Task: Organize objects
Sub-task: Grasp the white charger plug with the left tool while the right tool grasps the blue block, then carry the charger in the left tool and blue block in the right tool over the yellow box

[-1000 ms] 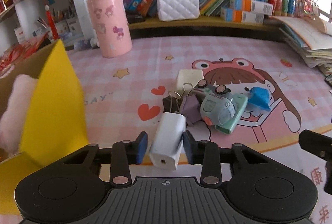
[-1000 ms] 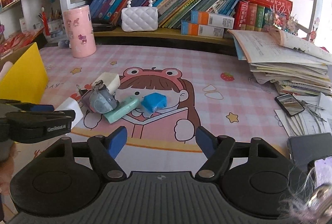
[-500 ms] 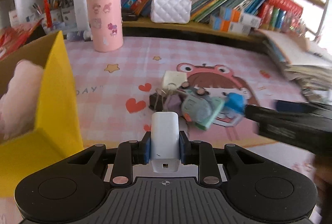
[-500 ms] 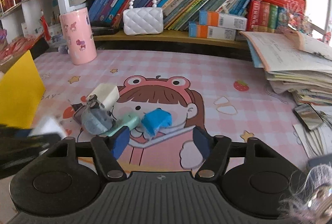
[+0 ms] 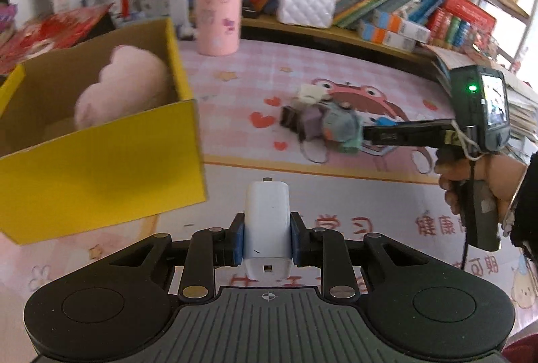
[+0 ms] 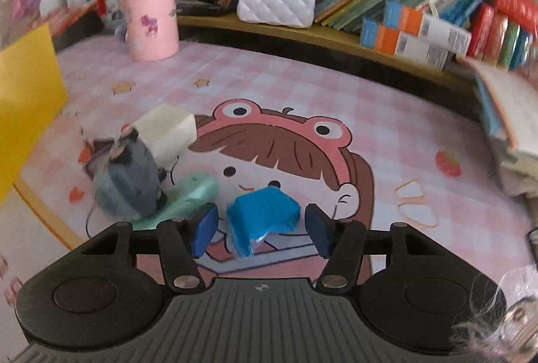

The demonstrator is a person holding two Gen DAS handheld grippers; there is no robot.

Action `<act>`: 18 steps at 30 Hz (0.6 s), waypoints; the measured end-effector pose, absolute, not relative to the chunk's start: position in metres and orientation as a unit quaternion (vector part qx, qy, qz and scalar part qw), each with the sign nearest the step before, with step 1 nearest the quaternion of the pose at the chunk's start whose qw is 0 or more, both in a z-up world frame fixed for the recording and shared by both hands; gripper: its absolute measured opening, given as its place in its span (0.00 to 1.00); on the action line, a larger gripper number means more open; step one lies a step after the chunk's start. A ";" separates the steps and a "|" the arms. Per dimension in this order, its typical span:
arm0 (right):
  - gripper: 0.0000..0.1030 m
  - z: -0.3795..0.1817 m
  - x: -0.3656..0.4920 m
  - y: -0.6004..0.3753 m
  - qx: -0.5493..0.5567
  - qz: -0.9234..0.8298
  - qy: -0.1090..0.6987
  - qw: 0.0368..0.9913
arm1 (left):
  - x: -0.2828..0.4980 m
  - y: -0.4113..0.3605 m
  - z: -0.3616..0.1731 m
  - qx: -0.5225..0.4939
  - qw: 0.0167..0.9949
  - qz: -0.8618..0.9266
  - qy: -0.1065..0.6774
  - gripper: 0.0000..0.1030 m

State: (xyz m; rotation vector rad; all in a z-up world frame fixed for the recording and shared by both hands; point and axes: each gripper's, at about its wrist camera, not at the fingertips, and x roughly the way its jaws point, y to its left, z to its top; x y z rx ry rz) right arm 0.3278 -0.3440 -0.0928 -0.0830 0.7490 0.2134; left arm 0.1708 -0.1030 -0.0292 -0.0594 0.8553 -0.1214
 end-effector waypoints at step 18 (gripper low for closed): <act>0.38 -0.045 0.208 -0.319 0.085 0.026 0.402 0.911 | 0.138 -0.068 -0.020 -0.045 0.922 -0.071 0.377 0.23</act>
